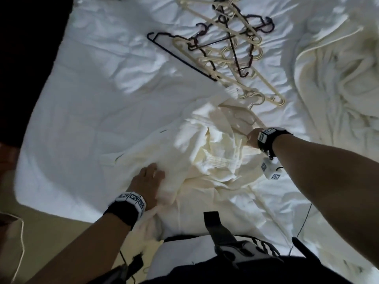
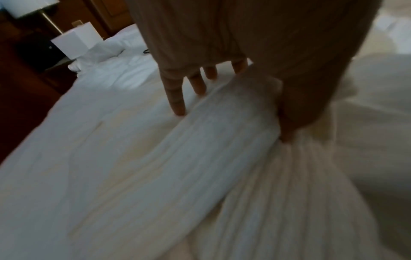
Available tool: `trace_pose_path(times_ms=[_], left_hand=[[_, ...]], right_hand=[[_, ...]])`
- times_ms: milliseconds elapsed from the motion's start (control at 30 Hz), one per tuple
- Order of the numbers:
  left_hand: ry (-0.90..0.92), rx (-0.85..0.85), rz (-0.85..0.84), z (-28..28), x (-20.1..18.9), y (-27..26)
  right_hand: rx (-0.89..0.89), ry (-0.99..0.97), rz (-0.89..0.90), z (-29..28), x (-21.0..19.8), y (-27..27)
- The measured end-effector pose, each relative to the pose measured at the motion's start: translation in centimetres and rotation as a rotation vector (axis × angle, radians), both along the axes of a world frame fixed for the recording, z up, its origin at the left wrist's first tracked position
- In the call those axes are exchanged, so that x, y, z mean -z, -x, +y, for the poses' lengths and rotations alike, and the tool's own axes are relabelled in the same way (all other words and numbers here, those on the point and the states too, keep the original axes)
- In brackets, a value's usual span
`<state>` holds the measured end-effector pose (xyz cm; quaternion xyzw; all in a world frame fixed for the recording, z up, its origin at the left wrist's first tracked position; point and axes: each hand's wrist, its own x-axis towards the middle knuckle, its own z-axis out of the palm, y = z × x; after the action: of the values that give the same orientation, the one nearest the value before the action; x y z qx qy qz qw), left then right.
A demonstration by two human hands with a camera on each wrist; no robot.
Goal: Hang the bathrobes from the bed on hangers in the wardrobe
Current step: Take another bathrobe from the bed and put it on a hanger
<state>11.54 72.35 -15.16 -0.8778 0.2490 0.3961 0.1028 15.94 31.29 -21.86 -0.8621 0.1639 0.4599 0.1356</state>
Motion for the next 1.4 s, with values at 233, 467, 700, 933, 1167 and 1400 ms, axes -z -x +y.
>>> trace_pose_path(times_ms=[233,467,700,933,1167,1400], left_hand=[[0.365,-0.614,-0.194,1.2,-2.0,-2.8],[0.562,-0.844,-0.378,-0.3,-9.7,-4.0],[0.898,-0.697,-0.317,-7.2,-19.7,-1.1],[1.083,-0.404,-0.586,-8.4,-30.4,-0.6],[0.873,-0.368,-0.878,-0.3,-37.5,-5.1],[0.772,-0.386,-0.822,3.8,-40.9,-6.1]], right_hand=[[0.115,0.115,-0.231,-2.3,-5.3,4.7],[0.524,-0.038,-0.573,-2.0,-13.9,10.2],[0.287,-0.351,-0.614,13.7,-23.6,12.1],[0.493,-0.085,-0.966,15.9,-26.6,11.3],[0.387,0.345,-1.107,4.7,-35.8,10.5],[0.192,0.183,-1.192,2.8,-44.3,10.4]])
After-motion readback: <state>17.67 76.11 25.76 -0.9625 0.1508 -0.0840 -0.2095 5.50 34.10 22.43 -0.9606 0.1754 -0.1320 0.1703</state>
